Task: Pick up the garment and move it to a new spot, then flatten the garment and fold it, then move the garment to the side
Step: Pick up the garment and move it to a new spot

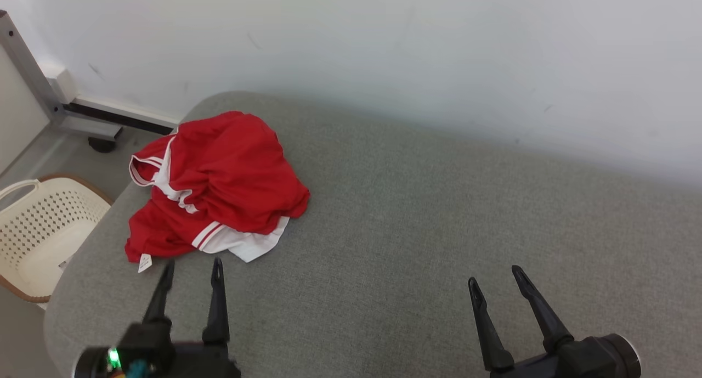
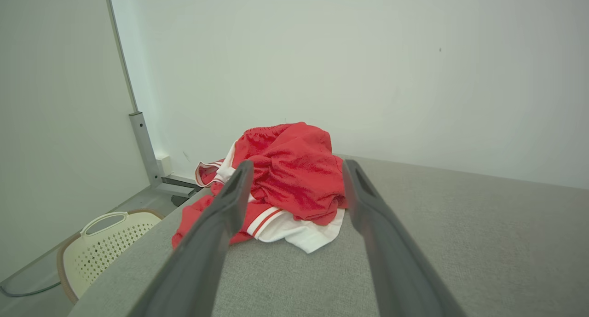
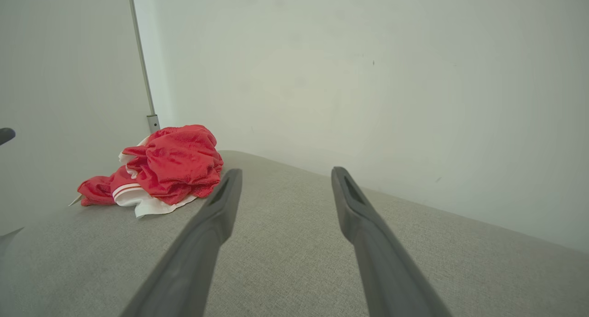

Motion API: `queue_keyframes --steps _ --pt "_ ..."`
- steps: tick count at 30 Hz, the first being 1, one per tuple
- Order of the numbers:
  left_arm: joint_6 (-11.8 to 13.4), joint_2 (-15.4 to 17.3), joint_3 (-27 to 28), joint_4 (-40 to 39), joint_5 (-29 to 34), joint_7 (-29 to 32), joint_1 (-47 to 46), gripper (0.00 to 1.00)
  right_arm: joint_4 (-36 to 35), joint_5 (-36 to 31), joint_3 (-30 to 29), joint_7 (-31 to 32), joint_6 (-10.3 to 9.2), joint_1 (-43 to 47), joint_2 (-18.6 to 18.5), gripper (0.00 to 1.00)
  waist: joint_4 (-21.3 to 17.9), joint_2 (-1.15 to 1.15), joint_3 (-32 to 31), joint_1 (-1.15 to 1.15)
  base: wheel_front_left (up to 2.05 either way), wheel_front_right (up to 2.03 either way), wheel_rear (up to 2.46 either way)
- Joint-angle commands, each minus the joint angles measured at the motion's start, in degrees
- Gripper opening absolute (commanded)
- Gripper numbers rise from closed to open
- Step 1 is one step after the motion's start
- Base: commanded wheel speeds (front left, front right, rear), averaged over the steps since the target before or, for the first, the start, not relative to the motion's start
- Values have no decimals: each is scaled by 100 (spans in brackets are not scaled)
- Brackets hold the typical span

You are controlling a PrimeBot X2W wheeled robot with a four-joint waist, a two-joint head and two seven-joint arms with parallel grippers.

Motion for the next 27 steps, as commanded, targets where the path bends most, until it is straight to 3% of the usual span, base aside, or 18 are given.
queue_keyframes --steps 1,7,14,27 --pt "-47 22 37 58 -21 -11 -192 100 -24 -93 -8 -8 -12 1 0 100 -46 0 173 0 0 0 0" --pt "-428 92 161 902 -323 -11 -1436 100 -92 -232 -47 -8 -12 -318 -171 100 -113 0 861 0 0 0 0" --pt "-532 238 270 2361 -493 -11 -3239 100 -67 -165 -55 -8 -12 -651 -449 100 -288 0 1538 0 0 0 0" --pt "131 292 282 4756 -426 424 -5137 100 -167 -82 -21 -8 -12 -830 -732 100 -498 0 2174 0 0 0 0"
